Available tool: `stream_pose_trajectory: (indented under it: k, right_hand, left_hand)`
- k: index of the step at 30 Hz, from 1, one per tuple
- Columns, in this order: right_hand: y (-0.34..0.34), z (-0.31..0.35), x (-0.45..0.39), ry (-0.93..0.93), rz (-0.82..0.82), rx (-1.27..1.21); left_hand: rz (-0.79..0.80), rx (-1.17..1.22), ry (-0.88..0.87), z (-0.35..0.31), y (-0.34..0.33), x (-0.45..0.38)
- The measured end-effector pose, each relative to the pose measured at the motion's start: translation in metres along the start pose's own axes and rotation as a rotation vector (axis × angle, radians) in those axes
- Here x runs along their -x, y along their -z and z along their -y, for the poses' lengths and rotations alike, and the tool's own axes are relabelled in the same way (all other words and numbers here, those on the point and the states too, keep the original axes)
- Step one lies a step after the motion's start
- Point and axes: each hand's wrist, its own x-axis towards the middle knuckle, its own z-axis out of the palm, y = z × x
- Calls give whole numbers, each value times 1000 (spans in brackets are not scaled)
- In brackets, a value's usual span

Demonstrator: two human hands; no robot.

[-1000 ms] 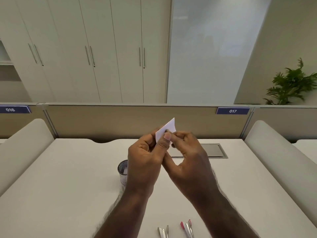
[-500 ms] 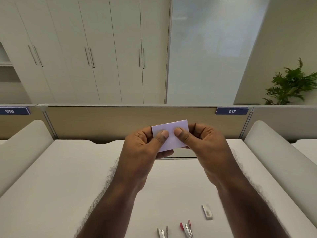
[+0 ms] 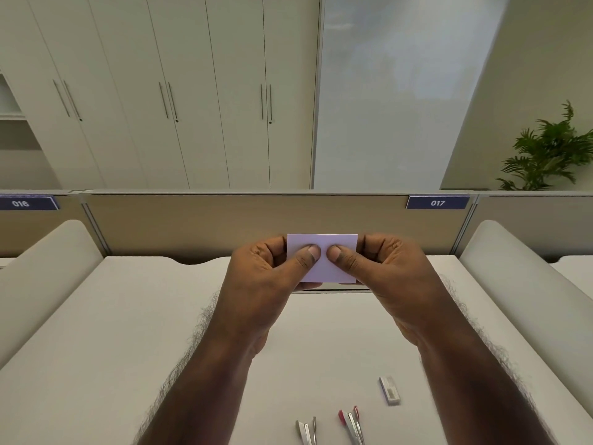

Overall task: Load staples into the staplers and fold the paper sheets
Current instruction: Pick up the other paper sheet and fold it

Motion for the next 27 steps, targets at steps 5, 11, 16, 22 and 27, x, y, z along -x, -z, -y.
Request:
stream_pose_trajectory:
  k: [5,11,16,22,27]
  right_hand:
    - [0,-3,0,14,5,57]
    - [-7,-4,0,43,-9,95]
    - [-8,-6,2,55,-9,70]
    - [-10,-12,3,85,-101,101]
    - [-12,-32,7,244,-422,409]
  left_hand:
    - [21,-2,-1,1,1,1]
    - [34,-9,5,2,0,0]
    - [28,-72,-29,4,1,-2]
    - [-20,-95,-26,14,-2,0]
    - [-401,-226,-22,34,3,6]
